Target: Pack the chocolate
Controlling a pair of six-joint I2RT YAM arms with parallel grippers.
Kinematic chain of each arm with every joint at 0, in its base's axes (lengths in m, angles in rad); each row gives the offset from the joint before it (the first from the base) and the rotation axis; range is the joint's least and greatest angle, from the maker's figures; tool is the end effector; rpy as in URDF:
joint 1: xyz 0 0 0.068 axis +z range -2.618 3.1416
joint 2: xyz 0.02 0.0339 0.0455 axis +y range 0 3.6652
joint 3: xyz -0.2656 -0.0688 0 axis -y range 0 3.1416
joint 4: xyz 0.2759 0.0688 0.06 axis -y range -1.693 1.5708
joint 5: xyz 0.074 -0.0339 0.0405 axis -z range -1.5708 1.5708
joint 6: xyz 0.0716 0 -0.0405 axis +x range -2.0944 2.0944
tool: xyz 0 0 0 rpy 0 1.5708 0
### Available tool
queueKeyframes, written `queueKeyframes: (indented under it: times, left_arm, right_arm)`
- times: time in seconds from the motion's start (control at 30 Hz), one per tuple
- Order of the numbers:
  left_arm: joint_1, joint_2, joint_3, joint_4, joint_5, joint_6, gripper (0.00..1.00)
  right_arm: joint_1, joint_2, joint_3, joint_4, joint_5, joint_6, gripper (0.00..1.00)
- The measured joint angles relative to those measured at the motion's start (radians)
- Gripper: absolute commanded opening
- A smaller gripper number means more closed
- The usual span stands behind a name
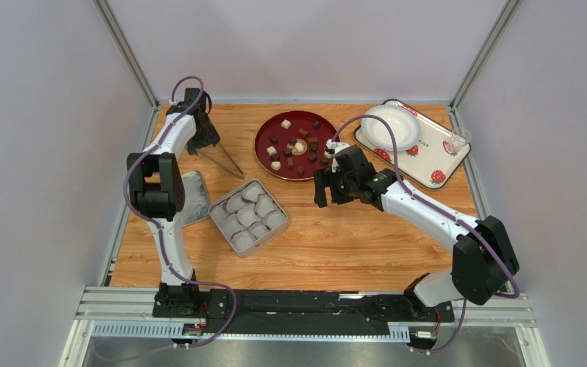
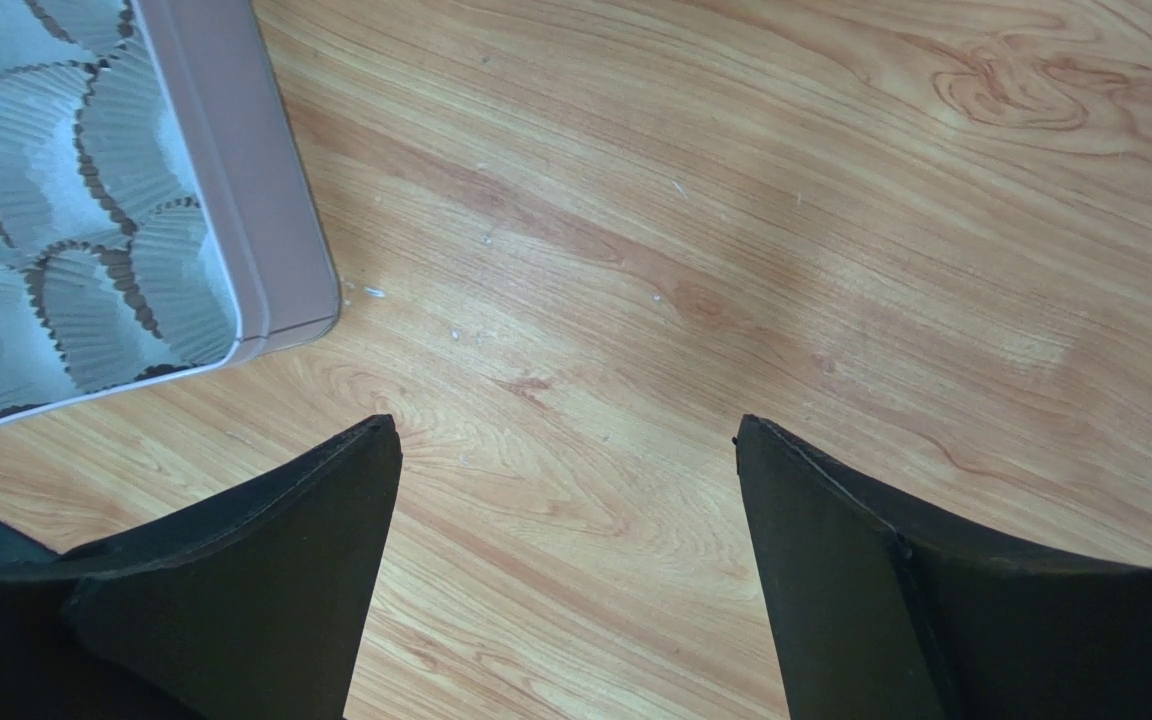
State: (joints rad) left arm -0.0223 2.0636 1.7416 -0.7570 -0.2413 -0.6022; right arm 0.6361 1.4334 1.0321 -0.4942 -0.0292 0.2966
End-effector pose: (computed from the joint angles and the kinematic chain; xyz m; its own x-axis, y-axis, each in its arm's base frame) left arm 0.4944 0.0061 0.1906 -0.6746 -0.5351 -0.5085 -0.5743 0.8132 -0.0939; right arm 0.2819 0.2108 0.2104 -0.7783 -0.2116 -0.5912 -0.3984 0.8941 0.2045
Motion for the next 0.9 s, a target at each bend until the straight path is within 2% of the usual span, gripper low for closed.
queueKeyframes:
  times: [0.3, 0.4, 0.43, 0.5, 0.53, 0.7, 0.8, 0.9]
  left_arm:
    - [0.048, 0.154, 0.088, -0.033, 0.055, -0.022, 0.54]
    - [0.056, 0.192, 0.115, -0.039, 0.068, -0.024, 0.49]
    - [0.058, 0.205, 0.126, -0.039, 0.076, -0.023, 0.4]
    - [0.06, 0.225, 0.145, -0.041, 0.085, -0.023, 0.34]
    - [0.062, 0.231, 0.157, -0.045, 0.091, -0.022, 0.25]
    - [0.063, 0.24, 0.18, -0.047, 0.121, -0.018, 0.12]
    - [0.063, 0.238, 0.18, -0.047, 0.131, -0.009, 0.0]
    - [0.064, 0.215, 0.177, -0.048, 0.141, -0.005, 0.0]
  right_arm:
    - [-0.003, 0.024, -0.021, -0.005, 0.031, 0.0, 0.85]
    - [-0.003, 0.039, -0.021, -0.004, 0.032, 0.0, 0.85]
    - [-0.003, 0.043, -0.021, -0.005, 0.032, 0.0, 0.85]
    - [-0.003, 0.053, -0.021, -0.005, 0.032, 0.0, 0.84]
    - [-0.003, 0.056, -0.021, -0.006, 0.032, 0.0, 0.84]
    - [-0.003, 0.06, -0.021, -0.008, 0.032, 0.0, 0.84]
    - [-0.003, 0.06, -0.021, -0.014, 0.032, 0.001, 0.84]
    - [-0.003, 0.056, -0.021, -0.023, 0.032, 0.001, 0.84]
